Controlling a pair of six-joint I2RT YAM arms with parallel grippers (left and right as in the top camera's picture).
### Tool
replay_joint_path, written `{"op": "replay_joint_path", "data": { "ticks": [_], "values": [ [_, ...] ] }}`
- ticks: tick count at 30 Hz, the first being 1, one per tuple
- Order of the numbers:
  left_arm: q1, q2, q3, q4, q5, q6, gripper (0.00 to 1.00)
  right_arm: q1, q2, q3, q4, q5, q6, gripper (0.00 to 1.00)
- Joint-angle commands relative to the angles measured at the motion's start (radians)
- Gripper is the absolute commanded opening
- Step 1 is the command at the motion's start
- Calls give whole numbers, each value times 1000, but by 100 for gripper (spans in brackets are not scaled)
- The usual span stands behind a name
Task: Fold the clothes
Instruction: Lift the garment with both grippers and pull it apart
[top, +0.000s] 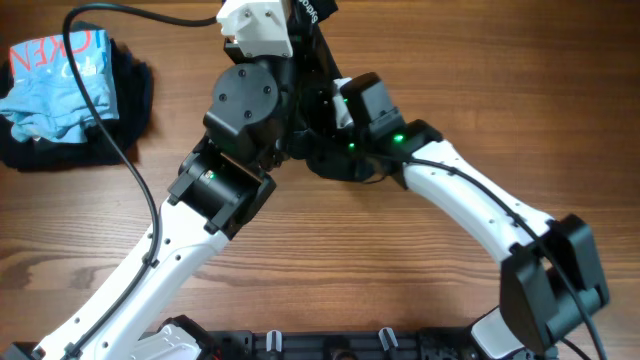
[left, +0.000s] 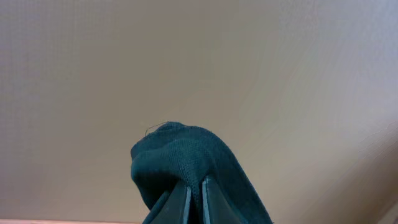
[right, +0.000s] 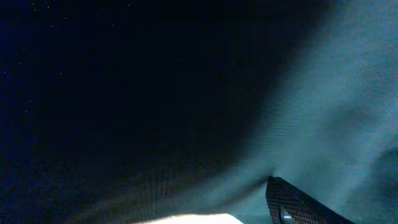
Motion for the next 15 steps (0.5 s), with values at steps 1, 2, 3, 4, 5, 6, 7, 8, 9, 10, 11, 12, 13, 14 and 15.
{"op": "replay_joint_path", "data": {
  "ticks": [1, 2, 3, 4, 5, 6, 7, 8, 9, 10, 11, 12, 13, 14, 15],
  "values": [
    [8, -31, 13, 11, -17, 5, 4, 38, 78, 0, 25, 18, 105, 75],
    [8, -32, 13, 7, -17, 5, 4, 43, 85, 0, 32, 18, 113, 73],
    [8, -32, 13, 6, -17, 5, 4, 47, 91, 0, 39, 19, 123, 73],
    [8, -32, 13, 3, -18, 5, 4, 51, 93, 0, 48, 21, 127, 72],
    [8, -31, 13, 2, -17, 5, 4, 53, 93, 0, 60, 21, 127, 71],
    [8, -32, 13, 0, -17, 5, 4, 54, 93, 0, 74, 24, 127, 70],
    [8, -31, 13, 0, -17, 5, 4, 54, 93, 0, 88, 31, 133, 68],
    [8, -31, 13, 0, -17, 5, 4, 54, 93, 0, 100, 45, 146, 65],
    [8, -31, 13, 0, -17, 5, 4, 54, 93, 0, 110, 69, 161, 60],
    [8, -31, 13, 0, -17, 5, 4, 54, 93, 0, 117, 90, 161, 54],
    [8, -31, 13, 0, -17, 5, 4, 54, 93, 0, 122, 105, 161, 47],
    [8, -31, 13, 0, -17, 5, 4, 54, 93, 0, 125, 126, 161, 39],
    [8, -31, 13, -1, -17, 5, 4, 54, 93, 0, 127, 150, 161, 23],
    [8, -31, 13, -1, -17, 5, 4, 53, 93, 0, 128, 175, 163, 10],
    [8, -32, 13, -1, -17, 5, 4, 51, 93, 0, 127, 207, 174, 4]
  ]
}}
